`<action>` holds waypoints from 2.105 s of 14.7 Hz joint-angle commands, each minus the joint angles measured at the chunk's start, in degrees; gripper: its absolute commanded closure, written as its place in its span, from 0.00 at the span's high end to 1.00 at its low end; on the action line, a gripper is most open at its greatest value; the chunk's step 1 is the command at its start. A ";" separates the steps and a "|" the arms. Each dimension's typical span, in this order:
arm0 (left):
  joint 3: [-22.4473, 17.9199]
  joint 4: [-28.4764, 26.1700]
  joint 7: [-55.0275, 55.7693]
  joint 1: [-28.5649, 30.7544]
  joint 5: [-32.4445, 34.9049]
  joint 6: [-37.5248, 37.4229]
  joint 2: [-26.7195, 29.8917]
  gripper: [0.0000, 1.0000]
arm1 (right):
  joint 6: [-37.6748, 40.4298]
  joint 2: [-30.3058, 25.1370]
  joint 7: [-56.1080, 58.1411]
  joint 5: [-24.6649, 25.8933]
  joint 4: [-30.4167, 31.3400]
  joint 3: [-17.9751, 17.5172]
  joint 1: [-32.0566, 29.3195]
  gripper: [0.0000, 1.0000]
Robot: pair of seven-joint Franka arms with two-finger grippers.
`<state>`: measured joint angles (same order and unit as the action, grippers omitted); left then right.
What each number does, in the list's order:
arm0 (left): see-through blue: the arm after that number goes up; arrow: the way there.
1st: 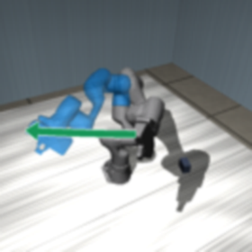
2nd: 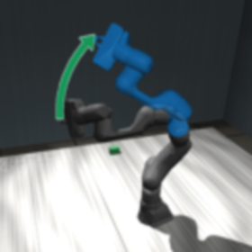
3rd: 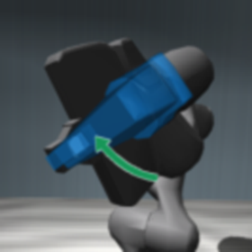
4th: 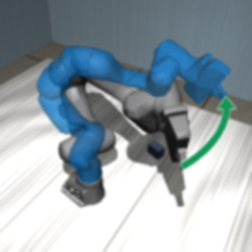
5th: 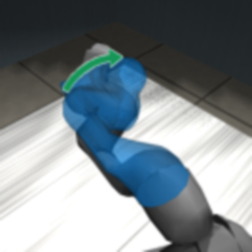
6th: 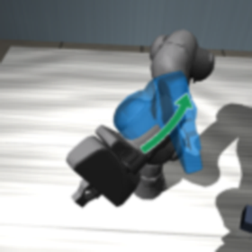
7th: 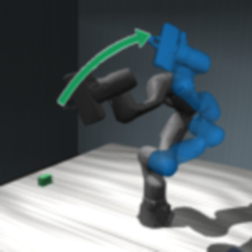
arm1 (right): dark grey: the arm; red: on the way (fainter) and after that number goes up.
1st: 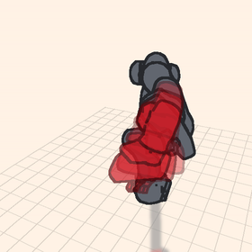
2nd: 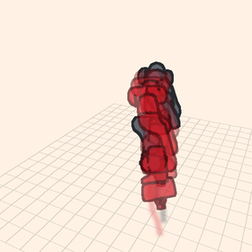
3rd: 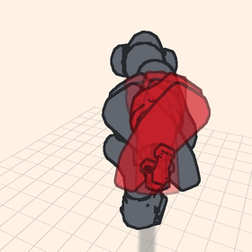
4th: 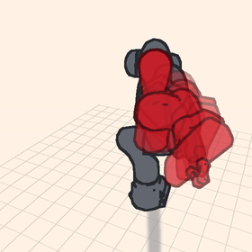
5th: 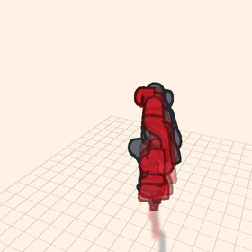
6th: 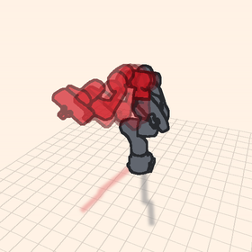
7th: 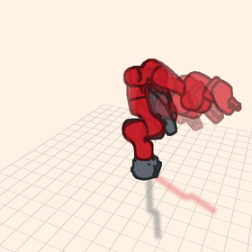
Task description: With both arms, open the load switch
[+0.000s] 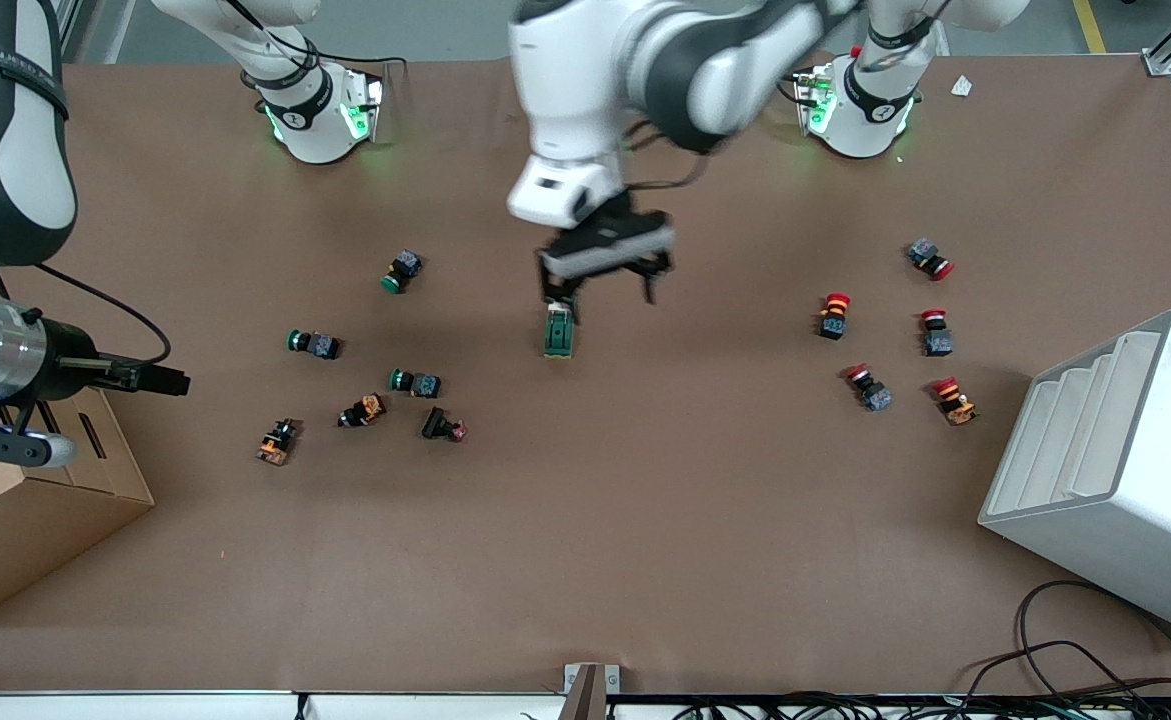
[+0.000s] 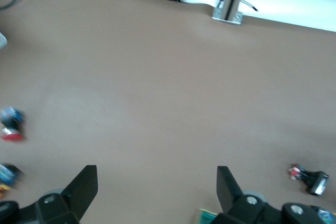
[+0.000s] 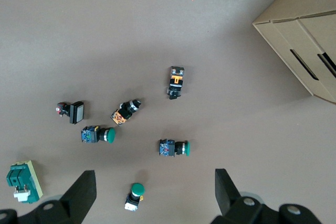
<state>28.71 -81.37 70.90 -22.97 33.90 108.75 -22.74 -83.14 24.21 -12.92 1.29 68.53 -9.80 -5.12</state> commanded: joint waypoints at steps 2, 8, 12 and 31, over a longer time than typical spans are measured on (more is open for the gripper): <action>0.30 -1.43 -18.03 10.91 -9.61 -0.64 6.12 1.00 | 1.57 -2.49 2.37 -0.50 1.52 -0.05 -0.33 1.00; -12.96 -2.30 -40.28 13.47 -24.21 -6.78 15.96 1.00 | 1.75 -8.82 3.42 -0.50 7.31 3.02 1.96 1.00; -17.02 -2.65 -56.52 18.21 -26.95 -13.11 20.27 1.00 | 2.10 -11.02 6.68 -0.68 8.20 7.33 4.76 1.00; -22.73 -9.25 -67.82 20.25 -34.16 -20.68 27.67 1.00 | 2.11 -29.92 8.62 -1.37 24.02 10.59 6.09 1.00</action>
<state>5.89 -90.42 4.32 -2.83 0.44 88.63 4.49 -79.66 -2.62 -4.96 0.89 89.09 -0.56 0.03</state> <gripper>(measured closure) 0.000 0.000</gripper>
